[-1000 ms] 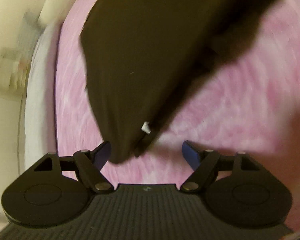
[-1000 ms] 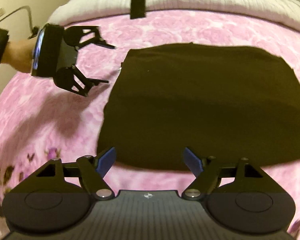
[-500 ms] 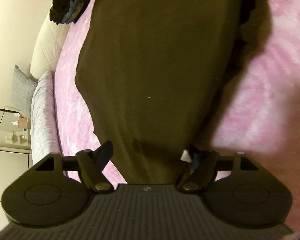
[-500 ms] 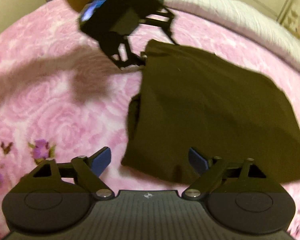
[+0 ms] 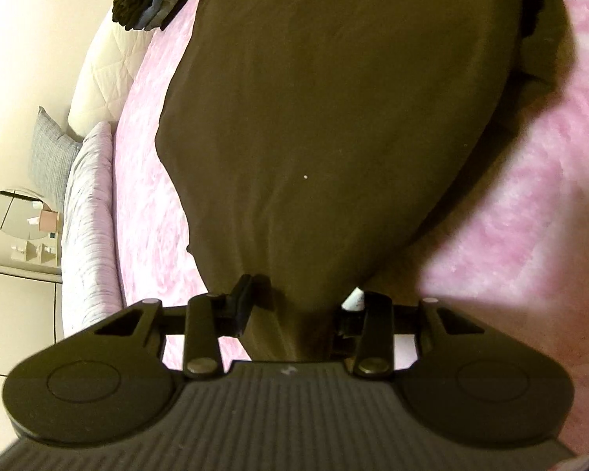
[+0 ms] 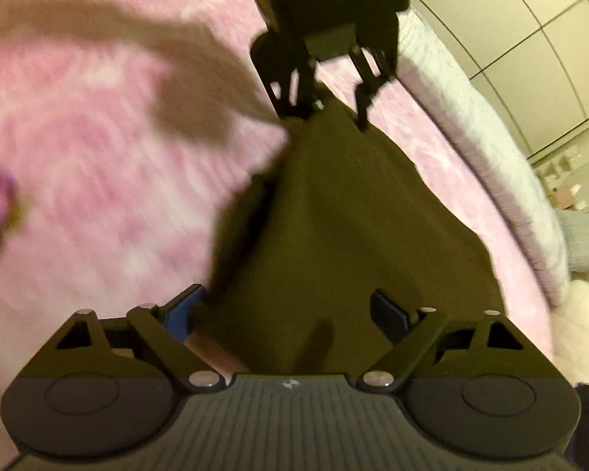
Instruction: Fold clothes
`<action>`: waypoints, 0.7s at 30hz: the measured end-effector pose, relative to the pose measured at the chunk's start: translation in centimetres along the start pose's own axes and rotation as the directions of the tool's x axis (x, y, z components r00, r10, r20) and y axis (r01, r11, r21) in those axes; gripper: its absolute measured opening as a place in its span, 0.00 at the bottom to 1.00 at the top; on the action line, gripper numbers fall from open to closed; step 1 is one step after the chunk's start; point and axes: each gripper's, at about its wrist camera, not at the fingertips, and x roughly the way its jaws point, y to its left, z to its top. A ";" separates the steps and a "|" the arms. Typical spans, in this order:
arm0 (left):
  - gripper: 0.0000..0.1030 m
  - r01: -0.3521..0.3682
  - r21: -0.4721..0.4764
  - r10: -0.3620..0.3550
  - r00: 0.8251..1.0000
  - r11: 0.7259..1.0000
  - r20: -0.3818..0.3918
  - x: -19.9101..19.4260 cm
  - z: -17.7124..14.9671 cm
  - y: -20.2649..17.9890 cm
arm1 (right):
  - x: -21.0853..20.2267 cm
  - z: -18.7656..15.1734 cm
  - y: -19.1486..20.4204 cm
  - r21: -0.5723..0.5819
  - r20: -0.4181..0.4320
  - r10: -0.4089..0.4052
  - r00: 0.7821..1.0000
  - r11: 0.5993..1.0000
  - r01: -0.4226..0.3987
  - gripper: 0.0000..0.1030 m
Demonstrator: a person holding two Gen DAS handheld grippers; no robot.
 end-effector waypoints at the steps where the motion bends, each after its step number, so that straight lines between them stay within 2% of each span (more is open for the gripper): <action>1: 0.35 0.000 -0.002 0.000 1.000 1.000 -0.001 0.1 0.0 0.1 | -0.1 -0.2 0.1 -0.029 0.012 -0.007 1.000 1.000 0.008 0.80; 3: 0.34 0.005 -0.009 -0.005 1.000 1.000 -0.006 0.2 0.0 0.1 | -0.2 -0.3 0.5 -0.084 0.032 -0.012 0.999 0.996 0.014 0.74; 7: 0.24 0.022 -0.015 -0.023 1.000 1.000 -0.011 0.1 -0.1 0.0 | -1.0 0.0 1.3 -0.160 0.063 0.014 0.998 0.987 -0.004 0.68; 8: 0.22 0.027 -0.015 -0.027 1.000 1.000 -0.013 0.0 -0.1 0.0 | -1.1 0.0 1.5 -0.170 0.067 0.022 0.998 0.985 -0.010 0.63; 12: 0.16 0.037 -0.027 -0.038 0.999 0.999 -0.022 -0.1 0.0 0.4 | -0.4 0.2 0.7 -0.143 0.054 0.029 0.998 0.990 -0.021 0.55; 13: 0.14 0.037 -0.031 -0.038 0.999 0.999 -0.024 -0.2 0.0 0.5 | -0.2 0.4 0.4 -0.135 0.051 0.033 0.998 0.990 -0.025 0.46; 15: 0.13 0.035 -0.037 -0.036 0.999 0.999 -0.026 -0.5 0.1 0.7 | 0.2 0.7 -0.5 -0.105 0.044 0.054 0.998 0.993 -0.050 0.12; 16: 0.11 0.036 -0.038 -0.037 0.999 0.999 -0.028 -0.8 0.1 0.8 | 0.2 0.9 -1.1 -0.077 0.039 0.078 0.996 0.994 -0.075 0.03; 19: 0.10 0.038 -0.037 -0.039 0.999 0.999 -0.030 -2.2 0.0 1.3 | -0.4 1.6 -2.5 0.011 0.042 0.168 0.985 0.986 -0.169 0.05; 21: 0.10 0.051 -0.023 -0.052 0.998 0.998 -0.029 -3.9 0.0 1.3 | -2.3 2.0 -2.1 0.009 0.067 0.220 0.973 0.975 -0.221 0.06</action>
